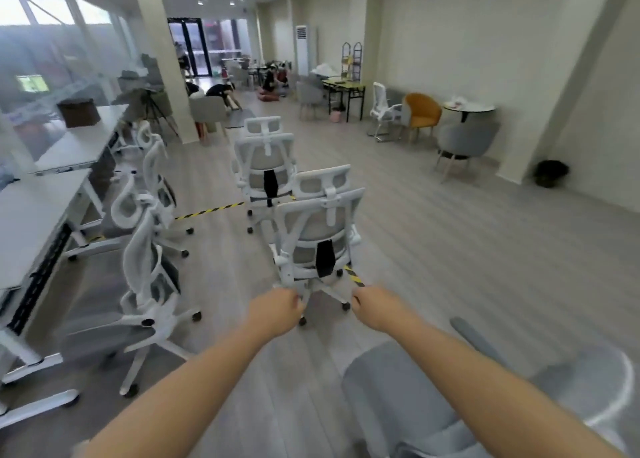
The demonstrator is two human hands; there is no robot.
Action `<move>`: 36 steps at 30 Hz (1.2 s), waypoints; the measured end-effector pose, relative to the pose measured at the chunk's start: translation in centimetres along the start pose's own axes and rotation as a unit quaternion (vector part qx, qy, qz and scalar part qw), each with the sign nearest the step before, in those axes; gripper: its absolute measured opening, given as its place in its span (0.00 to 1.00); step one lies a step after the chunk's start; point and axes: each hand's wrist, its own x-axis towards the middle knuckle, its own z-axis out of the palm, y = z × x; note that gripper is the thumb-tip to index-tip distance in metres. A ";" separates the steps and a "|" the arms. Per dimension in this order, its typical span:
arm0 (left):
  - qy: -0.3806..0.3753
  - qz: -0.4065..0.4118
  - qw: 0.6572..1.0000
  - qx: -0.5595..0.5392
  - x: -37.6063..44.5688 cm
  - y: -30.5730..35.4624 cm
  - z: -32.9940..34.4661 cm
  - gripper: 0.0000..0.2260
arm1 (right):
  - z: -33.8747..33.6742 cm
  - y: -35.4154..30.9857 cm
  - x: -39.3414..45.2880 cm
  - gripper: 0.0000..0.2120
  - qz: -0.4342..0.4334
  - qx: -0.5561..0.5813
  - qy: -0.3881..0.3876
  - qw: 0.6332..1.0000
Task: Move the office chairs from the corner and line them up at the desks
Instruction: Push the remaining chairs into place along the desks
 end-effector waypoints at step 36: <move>-0.037 0.066 0.997 0.030 0.4 56.0 14.7 0.14 | -5.3 50.2 -25.1 0.16 0.033 0.016 0.090 0.995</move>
